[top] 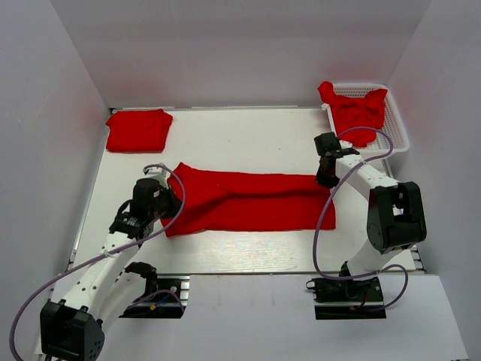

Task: Fold and stack the t-shirts
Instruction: Fold the other side of the tshirt into a rectangle

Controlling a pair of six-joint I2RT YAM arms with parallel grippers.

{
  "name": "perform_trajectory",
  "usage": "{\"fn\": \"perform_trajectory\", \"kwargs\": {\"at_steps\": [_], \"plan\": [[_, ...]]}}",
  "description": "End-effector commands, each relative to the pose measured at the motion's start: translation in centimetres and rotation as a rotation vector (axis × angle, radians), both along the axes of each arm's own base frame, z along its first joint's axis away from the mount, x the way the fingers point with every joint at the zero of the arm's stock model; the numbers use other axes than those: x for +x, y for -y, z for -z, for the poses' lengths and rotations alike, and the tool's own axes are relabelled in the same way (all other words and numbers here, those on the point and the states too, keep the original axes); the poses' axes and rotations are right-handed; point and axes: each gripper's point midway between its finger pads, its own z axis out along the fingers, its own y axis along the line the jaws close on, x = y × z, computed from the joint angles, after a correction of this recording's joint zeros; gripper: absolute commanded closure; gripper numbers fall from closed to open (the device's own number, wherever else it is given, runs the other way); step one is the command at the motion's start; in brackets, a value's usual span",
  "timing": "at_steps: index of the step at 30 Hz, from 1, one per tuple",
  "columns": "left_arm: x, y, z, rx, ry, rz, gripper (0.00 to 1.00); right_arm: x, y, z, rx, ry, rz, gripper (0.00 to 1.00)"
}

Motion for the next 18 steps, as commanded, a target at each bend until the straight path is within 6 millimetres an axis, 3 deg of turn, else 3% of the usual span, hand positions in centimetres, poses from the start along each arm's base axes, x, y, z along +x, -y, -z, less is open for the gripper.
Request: {"fn": "perform_trajectory", "kwargs": {"at_steps": [1,5,12,14,16,17,18], "plan": [[-0.9,0.2,-0.8,-0.029,-0.008,-0.006,1.0,-0.1,0.0,-1.2,0.002,0.023,-0.013,1.0],[-2.1,0.5,1.3,-0.052,-0.083,-0.002,1.0,-0.5,0.2,-1.4,0.009,0.026,-0.009,1.0],[-3.9,0.5,4.2,-0.074,-0.211,-0.03,1.0,-2.8,0.5,0.7,0.004,-0.031,-0.002,1.0],[-4.4,0.5,4.8,-0.083,-0.242,-0.048,1.0,-3.4,0.6,1.3,0.005,-0.042,0.003,0.93],[-4.7,0.2,5.1,-0.075,-0.26,-0.066,0.69,-3.5,0.6,1.3,0.008,-0.038,0.003,0.77],[-5.0,0.0,5.3,-0.073,-0.281,-0.084,0.57,-3.5,0.6,1.2,0.009,-0.033,0.0,0.56],[-5.1,-0.3,5.3,-0.066,-0.294,-0.104,0.52,-3.4,0.7,0.9,0.003,-0.025,-0.002,0.44]]}}
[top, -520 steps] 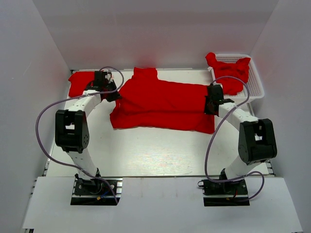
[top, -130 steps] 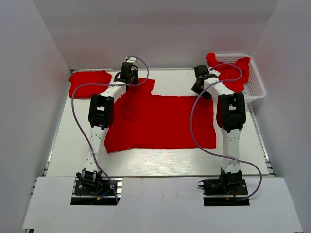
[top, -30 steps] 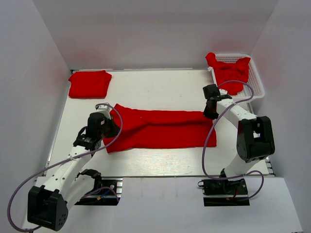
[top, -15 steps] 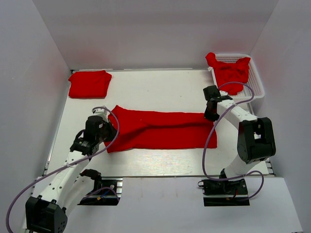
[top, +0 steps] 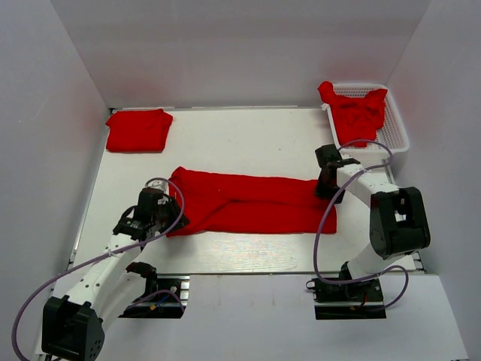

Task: Fold and stack the t-shirts
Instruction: Fold the other side of the tshirt into a rectangle

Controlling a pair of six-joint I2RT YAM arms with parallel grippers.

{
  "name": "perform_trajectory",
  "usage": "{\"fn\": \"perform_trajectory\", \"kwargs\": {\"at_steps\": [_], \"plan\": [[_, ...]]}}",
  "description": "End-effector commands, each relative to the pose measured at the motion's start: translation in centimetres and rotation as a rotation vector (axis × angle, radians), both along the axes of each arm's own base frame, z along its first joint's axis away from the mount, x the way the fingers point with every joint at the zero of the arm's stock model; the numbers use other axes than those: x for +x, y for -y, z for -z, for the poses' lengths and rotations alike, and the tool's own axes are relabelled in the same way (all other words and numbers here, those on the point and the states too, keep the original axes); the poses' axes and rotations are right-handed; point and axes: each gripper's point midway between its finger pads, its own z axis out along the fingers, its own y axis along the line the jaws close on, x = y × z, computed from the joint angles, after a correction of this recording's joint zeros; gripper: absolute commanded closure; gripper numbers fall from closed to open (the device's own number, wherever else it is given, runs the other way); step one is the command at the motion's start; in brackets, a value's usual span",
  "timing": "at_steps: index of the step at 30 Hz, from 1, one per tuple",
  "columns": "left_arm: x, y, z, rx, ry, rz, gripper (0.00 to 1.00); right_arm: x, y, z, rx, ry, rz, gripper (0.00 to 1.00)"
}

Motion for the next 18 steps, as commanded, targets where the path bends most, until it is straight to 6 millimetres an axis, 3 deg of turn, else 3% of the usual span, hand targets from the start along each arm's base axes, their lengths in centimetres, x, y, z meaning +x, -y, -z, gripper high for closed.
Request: {"fn": "perform_trajectory", "kwargs": {"at_steps": [1,2,3,4,5,6,11,15,16,18], "plan": [[-0.9,-0.6,0.2,0.009,-0.053,-0.05,0.38,0.4,0.3,-1.7,-0.006,0.052,0.005,0.35],[-0.6,-0.8,-0.3,0.024,-0.049,-0.063,0.31,0.6,0.4,-2.4,-0.011,0.064,0.0,0.1],[-0.4,-1.0,-0.8,0.031,-0.043,-0.07,0.27,0.8,0.4,-2.8,-0.017,0.072,0.0,0.1],[-0.6,-1.3,-0.8,0.05,-0.064,-0.079,0.13,0.6,0.5,-3.1,-0.024,0.068,-0.004,0.1],[0.1,-1.5,-2.2,0.055,-0.035,-0.104,0.03,0.8,0.4,-4.1,-0.021,0.083,-0.01,0.1],[0.4,-1.8,-2.8,0.071,-0.019,-0.102,0.0,0.8,0.4,-4.6,-0.017,0.096,-0.013,0.1],[3.7,-2.3,-5.8,0.133,0.049,-0.123,0.0,0.6,-0.6,-6.7,0.033,0.117,-0.07,0.1],[6.3,-1.2,-6.0,0.127,0.084,-0.078,0.0,2.1,-1.5,-8.5,0.063,0.212,-0.157,0.1],[6.8,-1.0,-5.1,0.136,0.06,-0.061,0.0,2.2,-1.4,-8.8,0.048,0.226,-0.207,0.1],[8.2,-0.2,-5.3,0.111,0.09,-0.05,0.0,3.2,-3.3,-9.2,0.127,0.273,-0.273,0.1]]}}
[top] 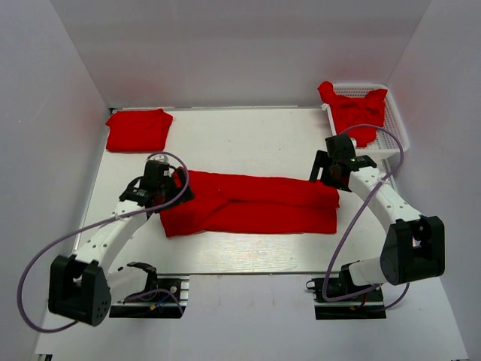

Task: Fold and stack the t-shirts
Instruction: Fold the other side of the tshirt into a rectangle

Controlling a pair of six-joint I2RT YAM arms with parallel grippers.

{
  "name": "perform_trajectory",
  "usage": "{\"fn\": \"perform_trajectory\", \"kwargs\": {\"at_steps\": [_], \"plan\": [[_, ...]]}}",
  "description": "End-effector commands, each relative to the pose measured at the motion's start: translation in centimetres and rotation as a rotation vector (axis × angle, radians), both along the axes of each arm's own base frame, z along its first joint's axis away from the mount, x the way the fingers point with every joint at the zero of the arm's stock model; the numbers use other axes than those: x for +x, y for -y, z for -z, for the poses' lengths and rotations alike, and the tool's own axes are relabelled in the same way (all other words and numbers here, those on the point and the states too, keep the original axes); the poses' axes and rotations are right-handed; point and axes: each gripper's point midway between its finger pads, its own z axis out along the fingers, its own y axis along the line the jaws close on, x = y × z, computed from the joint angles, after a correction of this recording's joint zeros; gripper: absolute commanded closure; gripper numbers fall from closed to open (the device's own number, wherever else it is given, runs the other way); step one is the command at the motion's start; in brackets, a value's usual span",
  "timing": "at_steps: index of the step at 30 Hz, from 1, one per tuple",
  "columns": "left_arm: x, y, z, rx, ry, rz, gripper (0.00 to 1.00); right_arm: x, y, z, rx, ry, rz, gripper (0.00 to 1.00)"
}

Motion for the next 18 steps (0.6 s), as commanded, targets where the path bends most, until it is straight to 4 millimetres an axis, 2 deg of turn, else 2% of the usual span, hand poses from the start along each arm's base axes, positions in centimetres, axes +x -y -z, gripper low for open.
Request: {"fn": "perform_trajectory", "kwargs": {"at_steps": [1,2,8,9,10,13,17,18], "plan": [[2.7,1.3,-0.3,-0.012,0.055,0.054,0.0,1.9,-2.7,-1.4,0.082,0.094,-0.153,0.1],[3.6,2.1,-0.6,-0.043,0.083,0.076,0.0,2.0,-3.9,-1.1,0.124,0.085,-0.212,0.1],[5.9,3.6,2.5,-0.067,0.043,0.116,0.0,4.1,-5.8,0.8,0.193,0.103,-0.263,0.1],[6.0,3.7,3.8,-0.059,0.01,0.115,0.0,4.1,-5.9,1.1,0.193,0.098,-0.263,0.1],[6.6,3.9,3.6,-0.06,0.013,0.115,0.0,4.4,-5.9,1.4,0.194,0.109,-0.267,0.1],[6.9,3.2,4.9,-0.019,-0.045,0.079,0.0,4.7,-6.1,2.2,0.199,0.119,-0.268,0.1],[6.8,1.7,5.6,0.047,-0.081,0.015,0.0,4.3,-6.0,4.1,0.201,0.098,-0.261,0.1],[7.2,1.5,5.3,0.06,-0.082,-0.006,0.0,4.2,-6.0,4.8,0.202,0.081,-0.258,0.1]]}}
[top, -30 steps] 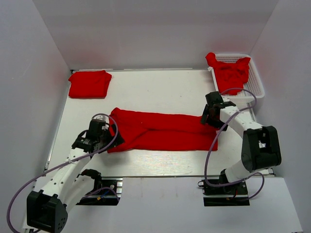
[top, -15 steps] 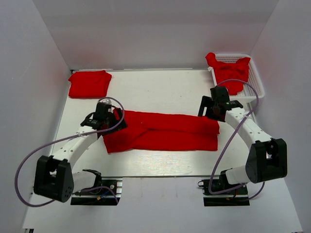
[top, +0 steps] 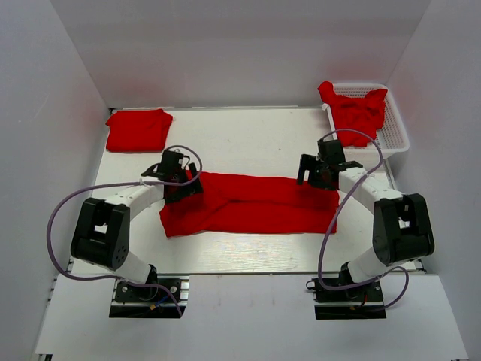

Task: Fold and stack the t-shirts
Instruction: Fold the other side of the tshirt into a rectangle, then rotate the tshirt 90 degrees

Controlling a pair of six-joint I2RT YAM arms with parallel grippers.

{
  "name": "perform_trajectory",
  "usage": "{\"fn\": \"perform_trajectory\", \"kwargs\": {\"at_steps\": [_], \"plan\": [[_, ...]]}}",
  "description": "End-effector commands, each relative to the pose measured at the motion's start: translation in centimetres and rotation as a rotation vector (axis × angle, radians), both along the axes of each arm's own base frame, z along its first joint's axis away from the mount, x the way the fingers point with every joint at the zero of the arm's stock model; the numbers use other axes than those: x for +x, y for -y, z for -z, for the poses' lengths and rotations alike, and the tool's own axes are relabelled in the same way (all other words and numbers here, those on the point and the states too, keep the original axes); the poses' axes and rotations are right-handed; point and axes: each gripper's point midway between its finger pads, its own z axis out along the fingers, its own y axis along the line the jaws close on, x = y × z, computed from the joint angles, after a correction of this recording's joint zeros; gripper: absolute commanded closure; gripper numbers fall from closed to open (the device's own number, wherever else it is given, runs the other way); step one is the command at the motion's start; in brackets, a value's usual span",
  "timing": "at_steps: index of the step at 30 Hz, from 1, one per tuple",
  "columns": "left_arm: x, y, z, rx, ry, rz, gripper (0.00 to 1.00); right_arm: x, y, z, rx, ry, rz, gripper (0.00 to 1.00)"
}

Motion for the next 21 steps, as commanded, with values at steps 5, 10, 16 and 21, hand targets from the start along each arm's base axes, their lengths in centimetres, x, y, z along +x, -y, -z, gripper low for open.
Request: {"fn": "perform_trajectory", "kwargs": {"at_steps": [5,10,16,21], "plan": [[0.8,-3.3,-1.1,0.19,-0.037,-0.131,0.0,0.6,-0.3,2.3,0.007,-0.004,-0.002,0.1],[3.5,-3.7,-6.4,0.237,0.106,-0.088,0.0,0.3,-0.1,3.5,0.001,-0.032,0.018,0.1],[5.1,1.0,-8.1,0.081,0.196,0.095,0.0,0.3,0.2,4.5,0.01,-0.047,0.071,0.1],[4.0,4.6,-5.5,-0.02,0.152,0.213,0.0,0.4,0.6,4.9,-0.004,-0.048,0.11,0.1]]}}
